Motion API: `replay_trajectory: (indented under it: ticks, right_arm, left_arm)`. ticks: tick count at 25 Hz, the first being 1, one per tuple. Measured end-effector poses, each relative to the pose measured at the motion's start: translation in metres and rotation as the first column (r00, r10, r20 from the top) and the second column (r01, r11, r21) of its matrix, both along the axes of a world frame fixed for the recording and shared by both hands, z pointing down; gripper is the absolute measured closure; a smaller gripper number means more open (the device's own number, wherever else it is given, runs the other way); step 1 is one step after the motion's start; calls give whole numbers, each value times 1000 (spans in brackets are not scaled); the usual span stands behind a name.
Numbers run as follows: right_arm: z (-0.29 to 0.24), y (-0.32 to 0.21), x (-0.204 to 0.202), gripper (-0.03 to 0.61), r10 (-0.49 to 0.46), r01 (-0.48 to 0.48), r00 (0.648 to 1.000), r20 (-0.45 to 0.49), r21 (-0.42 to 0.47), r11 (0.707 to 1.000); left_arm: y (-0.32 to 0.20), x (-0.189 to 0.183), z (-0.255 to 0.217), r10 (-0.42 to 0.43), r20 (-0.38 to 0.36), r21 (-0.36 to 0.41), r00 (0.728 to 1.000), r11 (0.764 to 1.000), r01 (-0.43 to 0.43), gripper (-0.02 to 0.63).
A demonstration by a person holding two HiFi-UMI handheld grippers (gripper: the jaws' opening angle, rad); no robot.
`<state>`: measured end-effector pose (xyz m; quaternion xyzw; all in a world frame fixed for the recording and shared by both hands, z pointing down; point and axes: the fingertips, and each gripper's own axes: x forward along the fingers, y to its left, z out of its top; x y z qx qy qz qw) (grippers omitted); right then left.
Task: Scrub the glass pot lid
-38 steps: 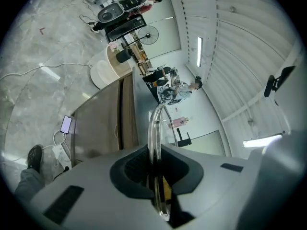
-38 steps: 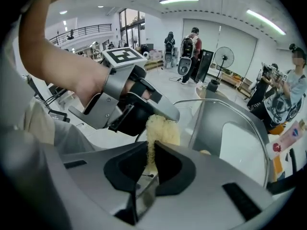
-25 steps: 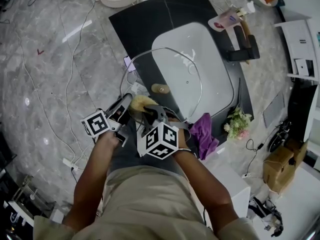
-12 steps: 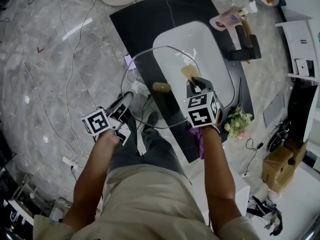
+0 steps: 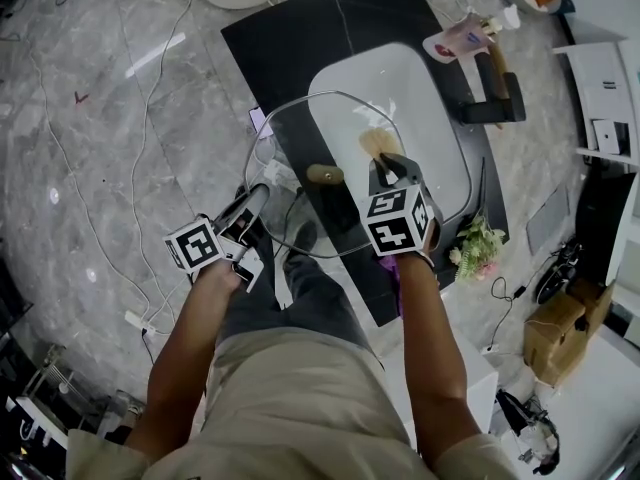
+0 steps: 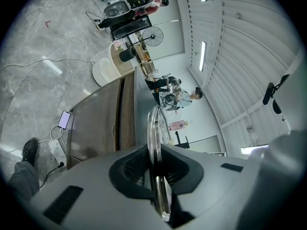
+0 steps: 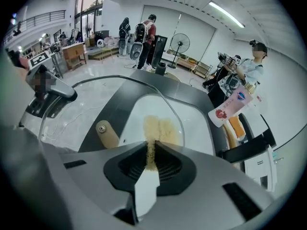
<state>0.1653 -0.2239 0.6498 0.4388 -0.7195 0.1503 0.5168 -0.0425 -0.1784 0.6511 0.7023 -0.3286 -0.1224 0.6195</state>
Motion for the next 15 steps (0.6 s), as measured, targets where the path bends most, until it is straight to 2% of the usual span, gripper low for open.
replay_trajectory:
  ticks: [3, 6, 8, 11, 13, 15]
  right_arm:
    - [5, 0, -23, 538, -26, 26, 999, 22, -8, 1000]
    - [10, 1, -76, 538, -114, 115, 991, 72, -19, 993]
    - [10, 4, -122, 538, -194, 200, 970, 145, -26, 979]
    - [2, 14, -187, 538, -310, 333, 908, 280, -37, 942]
    - [0, 19, -206, 538, -361, 386, 889, 282, -37, 922]
    - [-1, 19, -209, 538, -367, 394, 886, 284, -40, 918]
  left_arm:
    - [0, 0, 0, 4, 7, 2, 1000, 1000, -4, 566]
    - [3, -5, 7, -6, 31, -41, 999, 999, 7, 566]
    - [3, -5, 7, -7, 31, -47, 1000, 999, 9, 566]
    - [1, -4, 6, -7, 22, -41, 1000, 999, 8, 566]
    - [-2, -5, 3, -12, 10, -30, 1000, 999, 13, 566]
    - [-5, -5, -1, -14, -3, -12, 1000, 1000, 14, 566]
